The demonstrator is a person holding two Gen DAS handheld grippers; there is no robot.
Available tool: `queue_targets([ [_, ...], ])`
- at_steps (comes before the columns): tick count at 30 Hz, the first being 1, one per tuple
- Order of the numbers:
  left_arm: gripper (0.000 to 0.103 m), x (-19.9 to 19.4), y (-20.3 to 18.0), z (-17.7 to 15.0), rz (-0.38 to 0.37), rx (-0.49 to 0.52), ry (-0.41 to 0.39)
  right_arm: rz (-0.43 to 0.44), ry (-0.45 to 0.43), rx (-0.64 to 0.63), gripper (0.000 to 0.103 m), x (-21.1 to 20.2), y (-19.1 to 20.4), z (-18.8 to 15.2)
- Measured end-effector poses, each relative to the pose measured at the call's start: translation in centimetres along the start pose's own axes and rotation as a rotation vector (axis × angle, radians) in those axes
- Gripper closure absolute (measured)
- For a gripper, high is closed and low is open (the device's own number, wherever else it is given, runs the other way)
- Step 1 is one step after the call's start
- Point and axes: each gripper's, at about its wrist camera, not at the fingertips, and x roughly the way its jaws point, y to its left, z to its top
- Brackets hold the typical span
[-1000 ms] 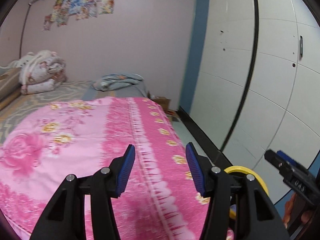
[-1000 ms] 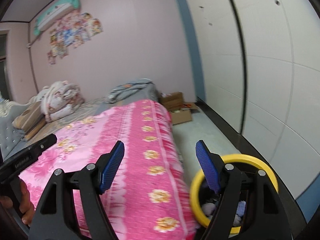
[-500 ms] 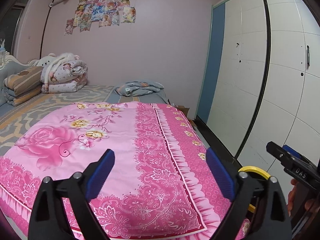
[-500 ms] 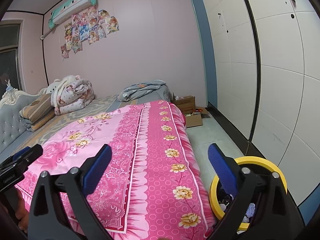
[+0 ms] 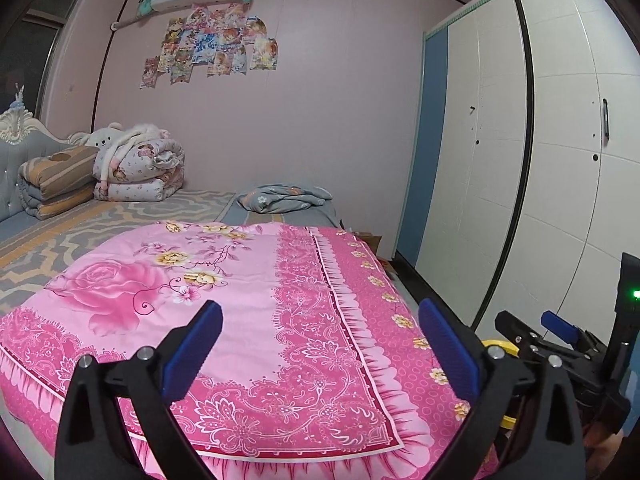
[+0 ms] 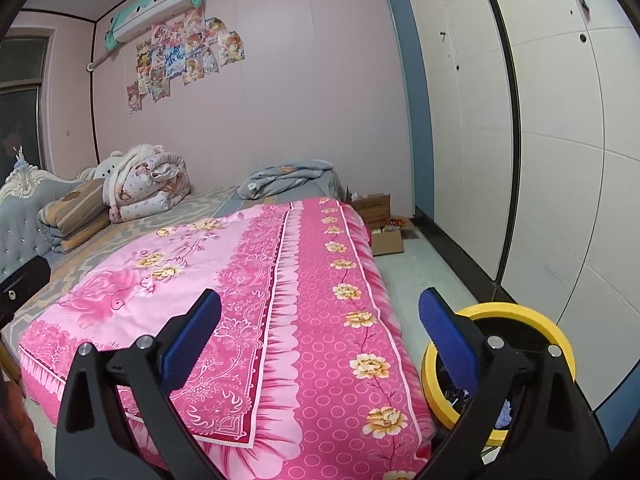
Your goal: Collect trash
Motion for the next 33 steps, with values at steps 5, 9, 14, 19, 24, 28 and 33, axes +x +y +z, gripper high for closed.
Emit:
queue_targets([
  [5, 0.008, -0.43, 0.4, 0.03, 0.006, -0.014, -0.008, -0.004, -0.02, -0.005, 0.008, -0.52, 0.03, 0.37],
  [9, 0.008, -0.38, 0.6, 0.14, 0.01, -0.02, -0.011, -0.002, -0.018, -0.008, 0.008, -0.61, 0.11, 0.34],
  [14, 0.008, -0.24, 0.73, 0.14, 0.015, -0.024, -0.014, -0.002, -0.005, -0.008, 0.008, -0.52, 0.13, 0.18],
  [19, 0.008, -0.14, 0.82, 0.11, 0.014, -0.024, -0.015, -0.001, 0.011, -0.009, 0.008, -0.28, 0.03, 0.17],
  [24, 0.008, -0.07, 0.86, 0.05, 0.013, -0.023, -0.012, -0.003, 0.018, -0.007, 0.008, -0.09, -0.07, 0.07],
  [28, 0.008, -0.05, 0.93, -0.05, 0.013, -0.024, -0.012, -0.002, 0.026, -0.009, 0.008, 0.11, -0.03, -0.1],
  [33, 0.008, -0.05, 0.92, -0.04, 0.013, -0.022, -0.012, -0.006, 0.028, -0.007, 0.008, 0.13, -0.01, -0.12],
])
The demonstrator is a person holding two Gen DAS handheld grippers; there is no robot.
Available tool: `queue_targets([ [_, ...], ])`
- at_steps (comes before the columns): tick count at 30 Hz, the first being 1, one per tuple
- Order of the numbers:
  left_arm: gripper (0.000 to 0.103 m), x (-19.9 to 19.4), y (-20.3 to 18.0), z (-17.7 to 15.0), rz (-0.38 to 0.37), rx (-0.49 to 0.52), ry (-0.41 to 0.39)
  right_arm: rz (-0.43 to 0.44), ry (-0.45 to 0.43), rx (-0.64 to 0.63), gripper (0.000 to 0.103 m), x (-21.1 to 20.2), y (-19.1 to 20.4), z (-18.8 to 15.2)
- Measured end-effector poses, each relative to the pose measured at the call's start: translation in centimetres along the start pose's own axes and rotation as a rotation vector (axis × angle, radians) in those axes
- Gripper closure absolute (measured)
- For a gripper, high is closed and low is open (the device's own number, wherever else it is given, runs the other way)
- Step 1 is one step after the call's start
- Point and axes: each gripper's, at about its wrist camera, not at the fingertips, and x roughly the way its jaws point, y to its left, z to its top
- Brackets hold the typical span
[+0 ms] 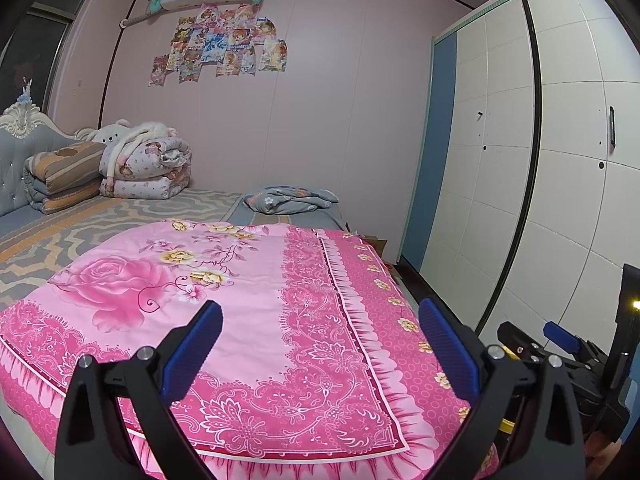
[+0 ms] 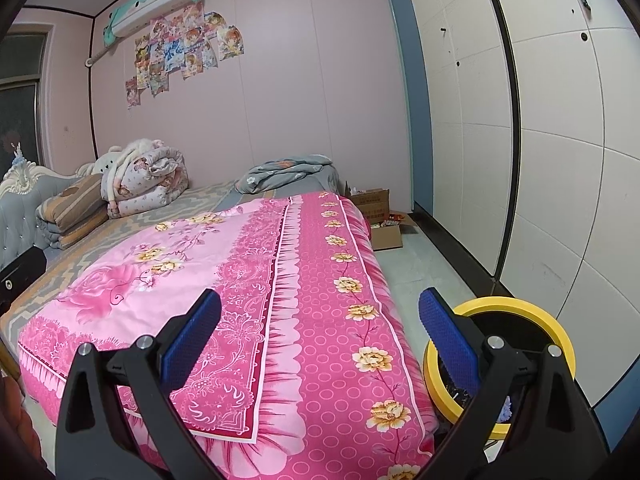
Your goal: Collect trash
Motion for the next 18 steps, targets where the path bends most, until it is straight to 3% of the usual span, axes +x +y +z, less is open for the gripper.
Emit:
queue_targets([
  [18, 0.008, 0.0, 0.26, -0.15, -0.007, 0.001, 0.005, -0.005, 0.02, 0.005, 0.008, 0.54, 0.06, -0.37],
])
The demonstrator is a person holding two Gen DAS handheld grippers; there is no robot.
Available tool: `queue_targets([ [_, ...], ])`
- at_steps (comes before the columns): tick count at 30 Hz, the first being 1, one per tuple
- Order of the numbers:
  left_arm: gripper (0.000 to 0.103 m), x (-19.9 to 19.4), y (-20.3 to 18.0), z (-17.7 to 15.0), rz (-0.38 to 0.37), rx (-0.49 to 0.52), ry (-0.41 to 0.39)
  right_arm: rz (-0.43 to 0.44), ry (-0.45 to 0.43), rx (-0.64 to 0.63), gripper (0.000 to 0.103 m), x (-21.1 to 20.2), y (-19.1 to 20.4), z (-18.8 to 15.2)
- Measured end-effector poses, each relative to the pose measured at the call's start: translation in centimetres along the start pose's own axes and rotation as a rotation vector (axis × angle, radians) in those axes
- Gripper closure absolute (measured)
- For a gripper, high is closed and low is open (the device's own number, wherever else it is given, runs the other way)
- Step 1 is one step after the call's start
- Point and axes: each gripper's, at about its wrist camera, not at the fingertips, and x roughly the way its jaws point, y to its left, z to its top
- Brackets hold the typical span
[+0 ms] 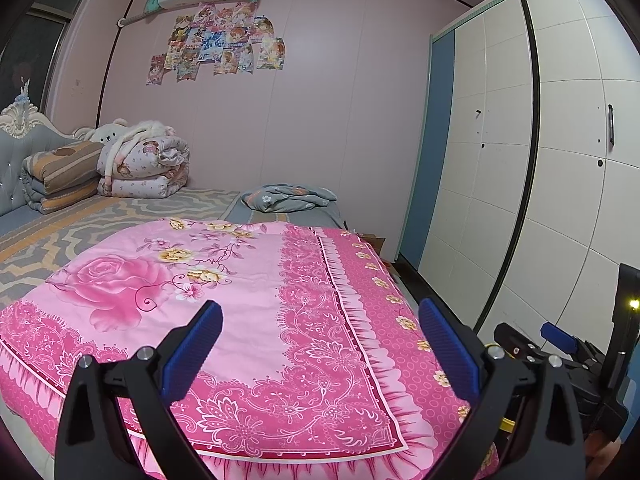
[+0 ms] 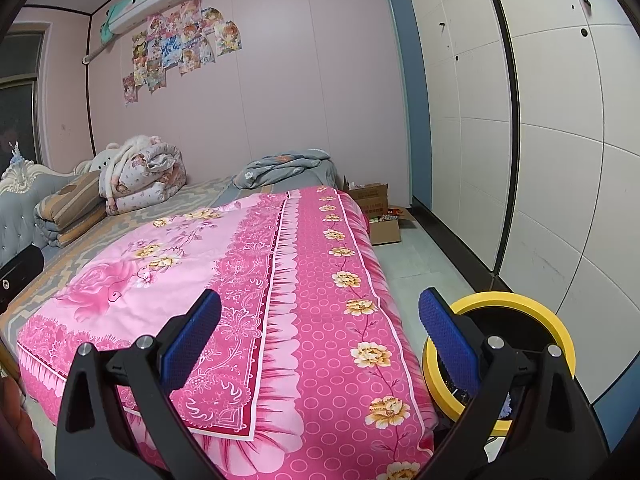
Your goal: Collect trash
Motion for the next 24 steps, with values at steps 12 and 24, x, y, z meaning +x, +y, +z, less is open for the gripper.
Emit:
queue_targets([
  [12, 0.008, 0.22, -0.08, -0.13, -0.006, 0.004, 0.005, -0.003, 0.008, 0.005, 0.008, 0.28, -0.17, -0.23],
  [24, 0.008, 0.29, 0.03, -0.11, -0.012, 0.006, 0.015, -0.007, 0.019, 0.007, 0.008, 0.57, -0.22, -0.33],
])
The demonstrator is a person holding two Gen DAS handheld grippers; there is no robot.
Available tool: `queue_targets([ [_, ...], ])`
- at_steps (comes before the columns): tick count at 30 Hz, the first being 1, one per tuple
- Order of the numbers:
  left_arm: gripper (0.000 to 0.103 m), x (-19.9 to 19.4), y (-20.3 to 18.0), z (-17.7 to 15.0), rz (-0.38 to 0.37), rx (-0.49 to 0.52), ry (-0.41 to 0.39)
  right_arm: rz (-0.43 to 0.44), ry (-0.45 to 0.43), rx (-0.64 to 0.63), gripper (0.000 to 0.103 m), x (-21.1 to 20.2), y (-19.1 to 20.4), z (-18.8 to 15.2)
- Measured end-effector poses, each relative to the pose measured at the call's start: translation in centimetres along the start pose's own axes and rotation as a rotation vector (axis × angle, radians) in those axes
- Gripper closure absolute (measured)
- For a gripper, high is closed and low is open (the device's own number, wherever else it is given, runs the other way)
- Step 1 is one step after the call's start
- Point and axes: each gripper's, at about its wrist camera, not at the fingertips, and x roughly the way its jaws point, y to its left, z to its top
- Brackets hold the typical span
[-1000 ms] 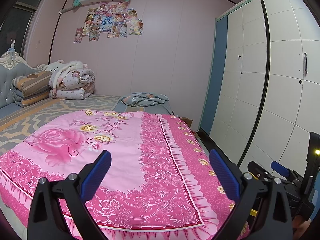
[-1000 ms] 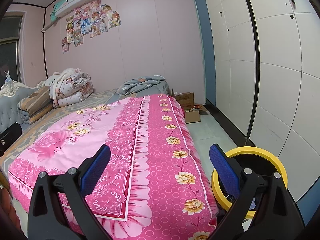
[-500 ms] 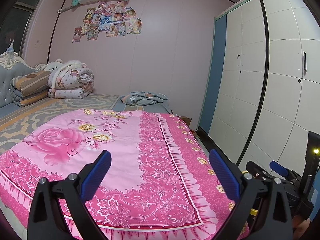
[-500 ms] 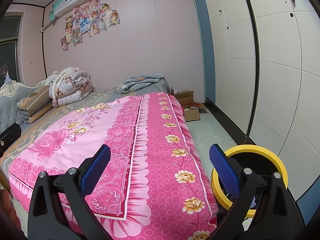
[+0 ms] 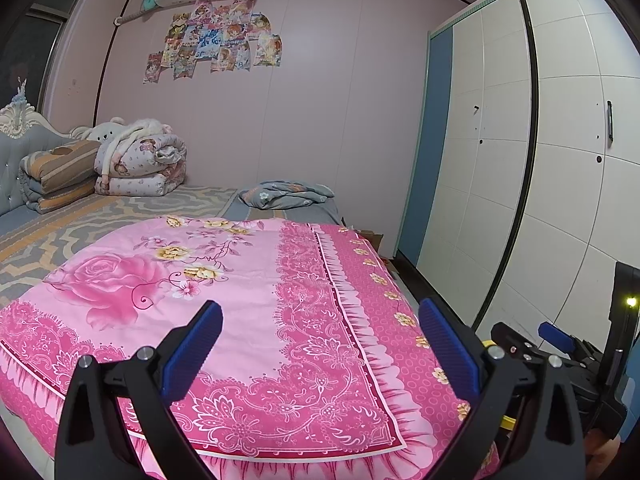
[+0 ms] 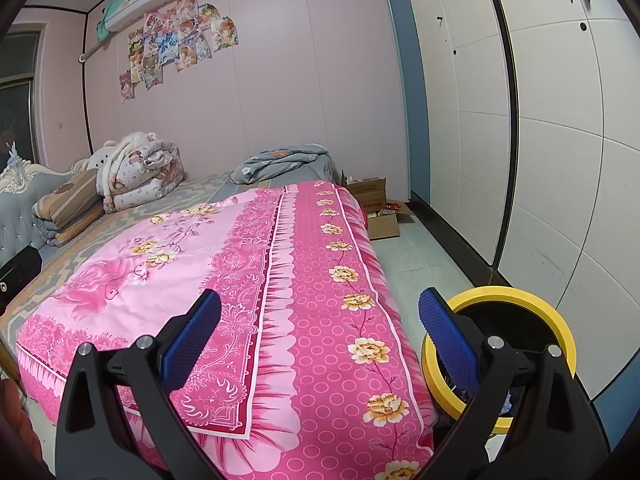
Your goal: Collect trash
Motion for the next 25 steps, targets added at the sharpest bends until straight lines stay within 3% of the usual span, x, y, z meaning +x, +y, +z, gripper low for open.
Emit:
queue_targets([
  [25, 0.008, 0.73, -0.01, -0.34, -0.039, -0.003, 0.012, -0.007, 0.025, 0.015, 0.008, 0.62, -0.11, -0.22],
])
